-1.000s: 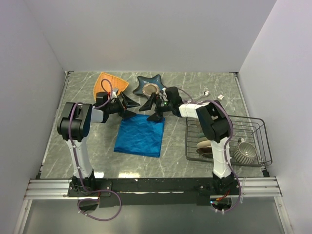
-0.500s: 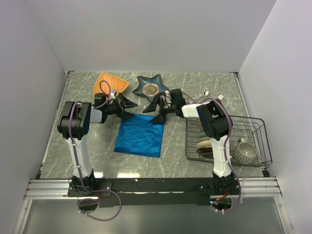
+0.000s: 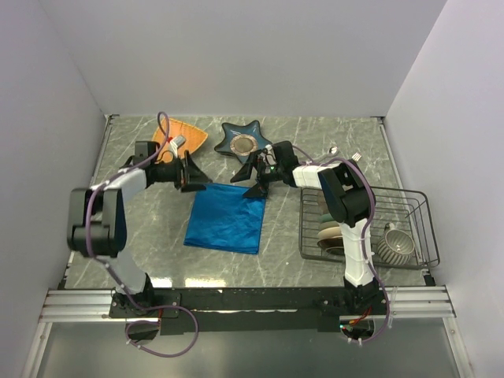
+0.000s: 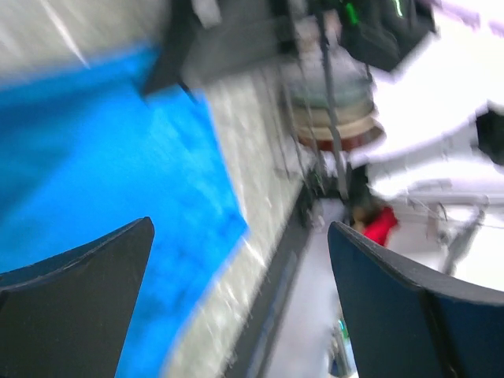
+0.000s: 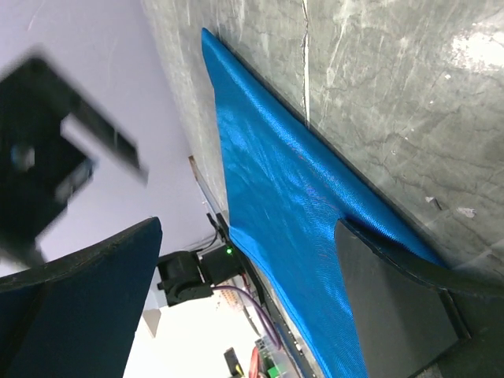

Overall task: Fold the napkin into a case and place the utensils inside
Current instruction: Smooth out the square-folded napkin at the center of the board.

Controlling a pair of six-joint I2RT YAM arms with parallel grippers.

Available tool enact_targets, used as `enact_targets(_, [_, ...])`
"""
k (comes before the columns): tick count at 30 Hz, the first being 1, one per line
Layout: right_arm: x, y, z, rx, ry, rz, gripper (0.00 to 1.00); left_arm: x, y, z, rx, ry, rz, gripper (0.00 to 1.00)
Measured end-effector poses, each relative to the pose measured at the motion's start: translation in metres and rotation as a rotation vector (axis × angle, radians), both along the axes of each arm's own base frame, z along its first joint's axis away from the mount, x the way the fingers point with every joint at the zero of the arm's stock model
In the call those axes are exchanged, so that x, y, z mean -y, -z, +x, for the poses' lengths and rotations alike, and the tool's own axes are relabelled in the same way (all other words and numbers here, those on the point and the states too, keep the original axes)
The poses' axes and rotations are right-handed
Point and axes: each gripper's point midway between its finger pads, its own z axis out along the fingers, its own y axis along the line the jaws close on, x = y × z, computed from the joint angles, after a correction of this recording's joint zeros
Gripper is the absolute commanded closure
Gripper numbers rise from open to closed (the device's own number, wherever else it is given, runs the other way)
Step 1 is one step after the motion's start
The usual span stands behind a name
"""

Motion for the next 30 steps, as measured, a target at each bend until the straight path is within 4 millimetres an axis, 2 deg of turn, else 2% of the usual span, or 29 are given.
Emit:
enact_targets(2, [-0.001, 0.000, -0.001, 0.003, -0.004, -0.004, 0.00, 0.002, -0.006, -0.027, -0.009, 0.034, -0.019, 0.01])
enact_targets(3, [-0.001, 0.000, -0.001, 0.004, -0.004, -0.005, 0.00, 0.003, -0.003, -0.041, -0.036, 0.044, -0.030, 0.01])
enact_targets(7, [-0.002, 0.001, -0.002, 0.007, -0.009, -0.008, 0.00, 0.005, 0.037, -0.093, -0.277, 0.027, -0.051, 0.01])
enact_targets(11, [-0.003, 0.001, -0.003, 0.014, -0.012, -0.013, 0.00, 0.005, 0.058, -0.118, -0.439, -0.004, -0.052, 0.01])
enact_targets(17, [-0.004, 0.001, -0.003, 0.033, -0.013, -0.031, 0.00, -0.004, 0.081, -0.129, -0.509, -0.075, -0.010, 0.01])
enact_targets(25, [-0.005, 0.001, -0.005, 0.056, -0.020, -0.046, 0.00, -0.031, 0.085, -0.090, -0.447, -0.155, -0.036, 0.01])
enact_targets(30, [-0.009, -0.003, -0.008, 0.087, -0.037, -0.057, 0.00, -0.035, 0.079, -0.091, -0.432, -0.169, -0.011, 0.01])
